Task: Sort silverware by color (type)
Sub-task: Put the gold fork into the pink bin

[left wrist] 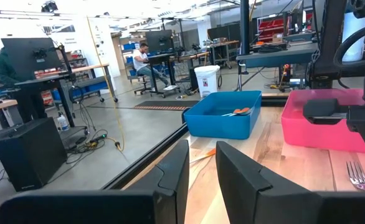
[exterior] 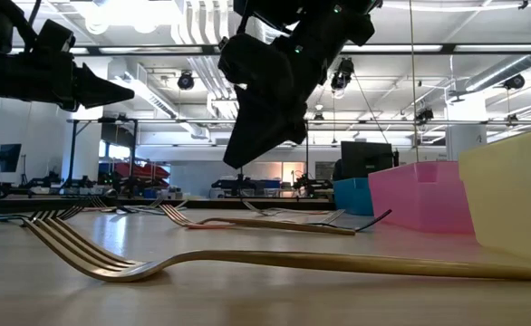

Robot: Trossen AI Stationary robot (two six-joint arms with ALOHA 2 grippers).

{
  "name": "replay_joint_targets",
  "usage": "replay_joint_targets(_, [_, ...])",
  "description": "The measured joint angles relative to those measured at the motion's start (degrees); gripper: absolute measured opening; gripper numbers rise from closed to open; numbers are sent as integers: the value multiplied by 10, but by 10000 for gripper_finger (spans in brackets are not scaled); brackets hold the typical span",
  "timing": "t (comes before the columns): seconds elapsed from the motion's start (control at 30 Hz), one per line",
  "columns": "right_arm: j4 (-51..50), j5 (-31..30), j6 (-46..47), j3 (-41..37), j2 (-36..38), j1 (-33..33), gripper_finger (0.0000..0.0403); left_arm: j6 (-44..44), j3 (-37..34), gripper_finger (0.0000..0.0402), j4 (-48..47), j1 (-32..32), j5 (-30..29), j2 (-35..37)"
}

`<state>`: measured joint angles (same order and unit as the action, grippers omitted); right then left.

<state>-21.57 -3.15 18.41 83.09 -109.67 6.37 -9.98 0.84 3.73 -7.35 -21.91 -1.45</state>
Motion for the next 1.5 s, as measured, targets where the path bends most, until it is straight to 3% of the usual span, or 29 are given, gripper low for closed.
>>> replay_joint_targets(0.2, [-8,4,70,0,-4,0,171,0,0,64,0,0,0,0])
replay_joint_targets(0.33, [-40,28,211,0,-8,0,173,0,0,64,0,0,0,0])
replay_joint_targets(0.47, [-58,31,255,0,-12,7,154,0,0,64,0,0,0,0])
replay_joint_targets(0.77, [-66,57,261,0,-49,28,143,0,0,64,0,0,0,0])
replay_joint_targets(1.2, [-70,62,251,-1,-48,28,140,0,0,64,0,0,0,0])
replay_joint_targets(1.5, [-84,30,220,2,-33,28,137,0,0,64,0,0,0,0])
